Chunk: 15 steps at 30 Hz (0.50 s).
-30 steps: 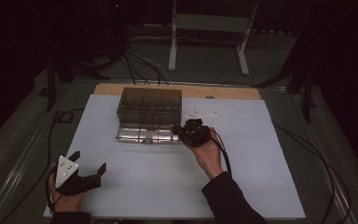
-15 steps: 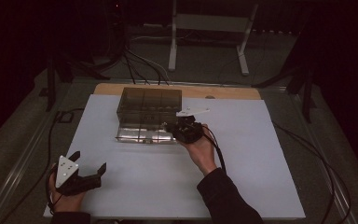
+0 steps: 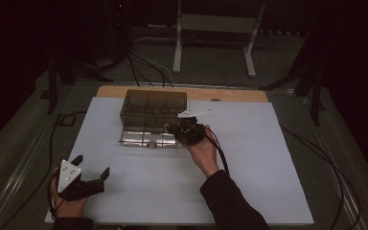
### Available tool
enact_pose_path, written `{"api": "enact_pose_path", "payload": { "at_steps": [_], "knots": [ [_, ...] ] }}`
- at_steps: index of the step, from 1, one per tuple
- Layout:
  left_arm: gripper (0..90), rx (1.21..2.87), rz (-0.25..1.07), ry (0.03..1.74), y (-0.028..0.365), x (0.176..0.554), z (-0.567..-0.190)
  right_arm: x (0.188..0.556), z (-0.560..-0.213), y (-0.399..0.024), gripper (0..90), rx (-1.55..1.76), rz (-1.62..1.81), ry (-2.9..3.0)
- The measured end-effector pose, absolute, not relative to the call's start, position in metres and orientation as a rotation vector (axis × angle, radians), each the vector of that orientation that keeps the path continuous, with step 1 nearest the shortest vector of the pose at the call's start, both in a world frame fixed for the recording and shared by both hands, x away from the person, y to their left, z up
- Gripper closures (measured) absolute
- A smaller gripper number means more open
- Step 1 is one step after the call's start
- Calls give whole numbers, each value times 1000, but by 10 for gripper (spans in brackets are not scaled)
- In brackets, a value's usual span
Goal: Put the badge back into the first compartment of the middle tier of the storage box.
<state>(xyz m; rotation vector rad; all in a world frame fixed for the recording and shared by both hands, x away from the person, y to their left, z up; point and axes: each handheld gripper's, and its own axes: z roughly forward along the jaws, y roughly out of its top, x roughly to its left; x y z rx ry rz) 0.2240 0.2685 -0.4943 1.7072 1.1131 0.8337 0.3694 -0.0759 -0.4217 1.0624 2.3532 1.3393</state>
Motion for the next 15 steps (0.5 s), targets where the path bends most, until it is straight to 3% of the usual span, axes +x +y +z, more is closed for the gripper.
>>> {"api": "enact_pose_path", "payload": {
  "at_steps": [15],
  "knots": [
    [10, 1713, 834, 1111, 268, 224, -495, 376, -421, -60, 877, 1023, 1312, 2366]
  ]
}}
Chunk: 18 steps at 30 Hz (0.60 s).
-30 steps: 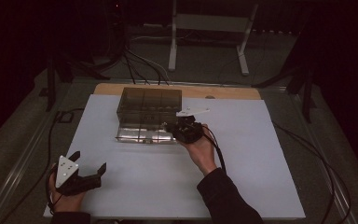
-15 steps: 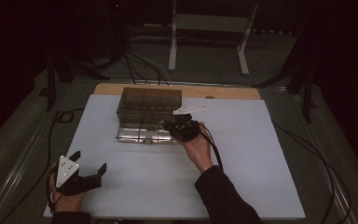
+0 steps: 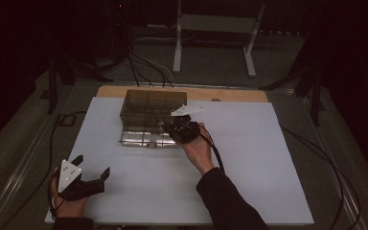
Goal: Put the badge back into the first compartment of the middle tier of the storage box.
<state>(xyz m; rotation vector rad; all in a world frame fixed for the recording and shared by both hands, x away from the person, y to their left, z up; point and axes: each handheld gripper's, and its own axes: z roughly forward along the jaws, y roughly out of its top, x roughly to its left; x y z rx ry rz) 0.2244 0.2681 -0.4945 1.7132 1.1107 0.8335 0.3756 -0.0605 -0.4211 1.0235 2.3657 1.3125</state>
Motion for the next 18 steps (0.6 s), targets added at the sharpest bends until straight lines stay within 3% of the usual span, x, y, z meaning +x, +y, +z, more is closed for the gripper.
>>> {"api": "enact_pose_path", "payload": {
  "at_steps": [18],
  "knots": [
    [10, 1707, 835, 1112, 269, 224, -494, 381, -423, -36, 877, 1042, 1363, 2376]
  ]
}}
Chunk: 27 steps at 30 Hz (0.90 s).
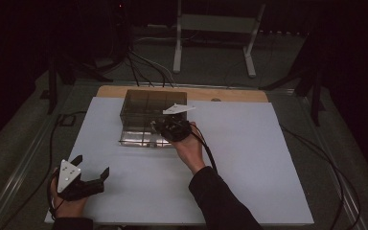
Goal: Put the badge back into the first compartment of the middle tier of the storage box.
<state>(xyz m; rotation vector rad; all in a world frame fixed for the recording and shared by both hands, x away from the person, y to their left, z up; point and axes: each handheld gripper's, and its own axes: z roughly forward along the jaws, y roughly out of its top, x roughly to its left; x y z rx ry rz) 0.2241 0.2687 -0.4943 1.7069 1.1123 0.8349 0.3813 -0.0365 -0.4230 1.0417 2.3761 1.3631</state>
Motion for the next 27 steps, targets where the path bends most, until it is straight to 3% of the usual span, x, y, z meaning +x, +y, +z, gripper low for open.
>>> {"api": "enact_pose_path", "payload": {
  "at_steps": [27],
  "knots": [
    [10, 1702, 839, 1112, 270, 224, -494, 389, -434, -7, 877, 1074, 1415, 2390]
  ]
}}
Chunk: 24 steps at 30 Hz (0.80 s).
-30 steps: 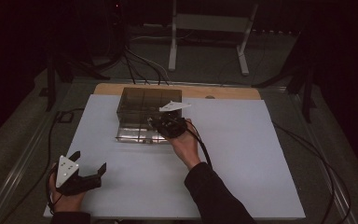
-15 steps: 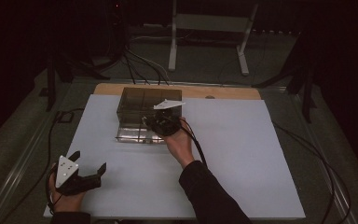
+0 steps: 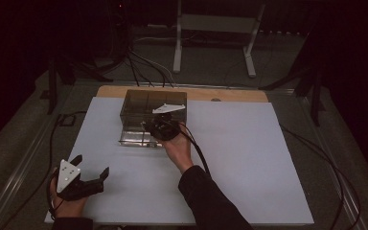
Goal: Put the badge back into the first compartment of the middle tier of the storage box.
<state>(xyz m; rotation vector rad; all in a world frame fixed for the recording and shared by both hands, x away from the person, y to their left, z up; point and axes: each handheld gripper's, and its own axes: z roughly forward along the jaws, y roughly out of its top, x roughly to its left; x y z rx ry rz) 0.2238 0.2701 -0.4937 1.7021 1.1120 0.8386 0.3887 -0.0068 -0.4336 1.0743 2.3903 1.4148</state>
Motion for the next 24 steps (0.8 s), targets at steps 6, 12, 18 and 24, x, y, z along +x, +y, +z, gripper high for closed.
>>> {"api": "enact_pose_path", "payload": {
  "at_steps": [6, 12, 18, 24],
  "knots": [
    [11, 1698, 839, 1110, 270, 223, -494, 389, -436, 1, 877, 1074, 1402, 2402],
    [10, 1697, 840, 1112, 271, 223, -493, 389, -439, 9, 876, 1073, 1387, 2417],
    [11, 1695, 840, 1111, 271, 223, -493, 390, -445, 14, 876, 1087, 1375, 2434],
    [10, 1693, 839, 1111, 272, 223, -493, 392, -451, 18, 876, 1110, 1341, 2451]
  ]
}}
